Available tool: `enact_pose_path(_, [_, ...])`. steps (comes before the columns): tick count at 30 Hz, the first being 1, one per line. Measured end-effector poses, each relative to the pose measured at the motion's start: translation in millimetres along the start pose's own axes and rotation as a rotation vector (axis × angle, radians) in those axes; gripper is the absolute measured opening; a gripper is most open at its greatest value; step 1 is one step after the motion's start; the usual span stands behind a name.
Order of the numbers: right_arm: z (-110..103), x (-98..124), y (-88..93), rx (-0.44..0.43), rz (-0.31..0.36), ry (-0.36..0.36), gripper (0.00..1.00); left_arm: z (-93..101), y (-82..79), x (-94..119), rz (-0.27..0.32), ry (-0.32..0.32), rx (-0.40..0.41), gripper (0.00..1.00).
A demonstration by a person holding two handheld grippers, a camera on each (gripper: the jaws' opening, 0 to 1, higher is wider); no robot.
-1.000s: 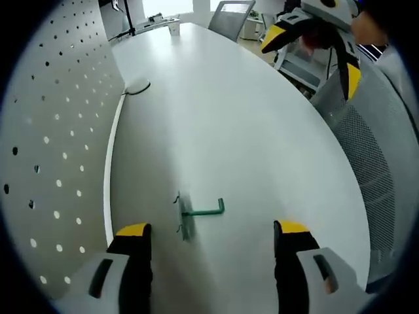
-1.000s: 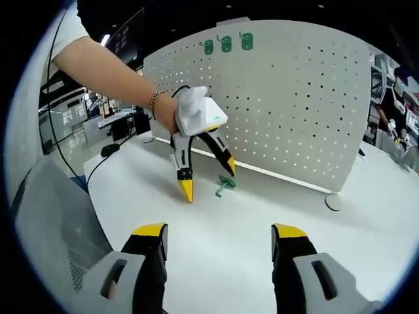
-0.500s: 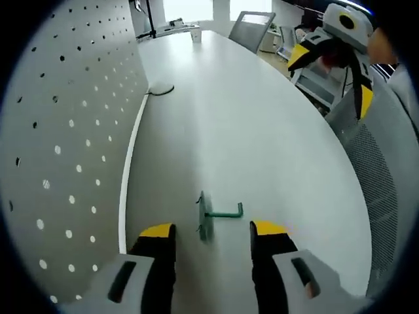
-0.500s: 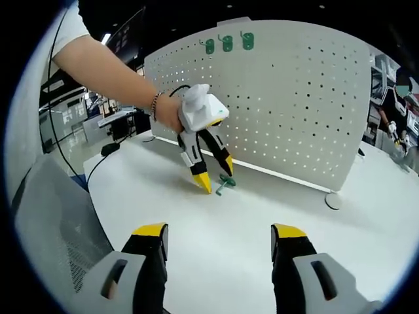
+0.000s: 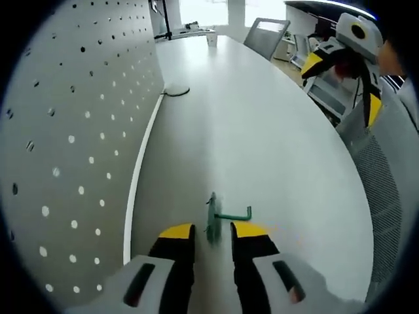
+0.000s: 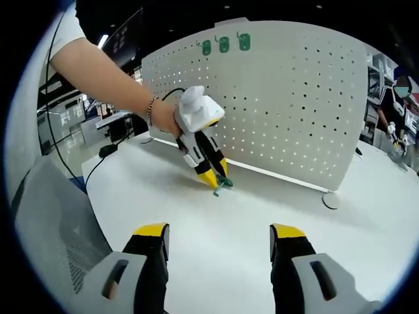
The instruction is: Insert the hook assembly into the mounting plate slot until the hook locks in place.
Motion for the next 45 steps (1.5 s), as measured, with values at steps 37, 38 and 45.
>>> enact_pose_path(37, [0.5, -0.8, 0.3, -0.011, 0.002, 0.005, 0.59, -4.4, 1.9, 4.3, 0.043, -0.076, 0.017, 0.03])
enact_pose_path(38, [0.6, -0.5, -1.3, -0.009, 0.008, 0.006, 0.59, -5.1, -2.7, 6.9, 0.086, -0.089, 0.033, 0.03])
enact_pose_path(45, [0.4, -1.5, -3.8, -0.012, 0.014, 0.004, 0.59, -7.3, -7.6, 16.8, 0.123, -0.105, 0.047, 0.03])
Point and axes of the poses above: the point that each gripper's makers call its tool centre point, and the gripper's own axes: x roughly backward along the fingers, z roughly to its right, y roughly out of its underside, the point moved 1 cm from there along x, roughly backward along the fingers, and after that the axes turned 9 degrees about y, right-handed, at the moved point
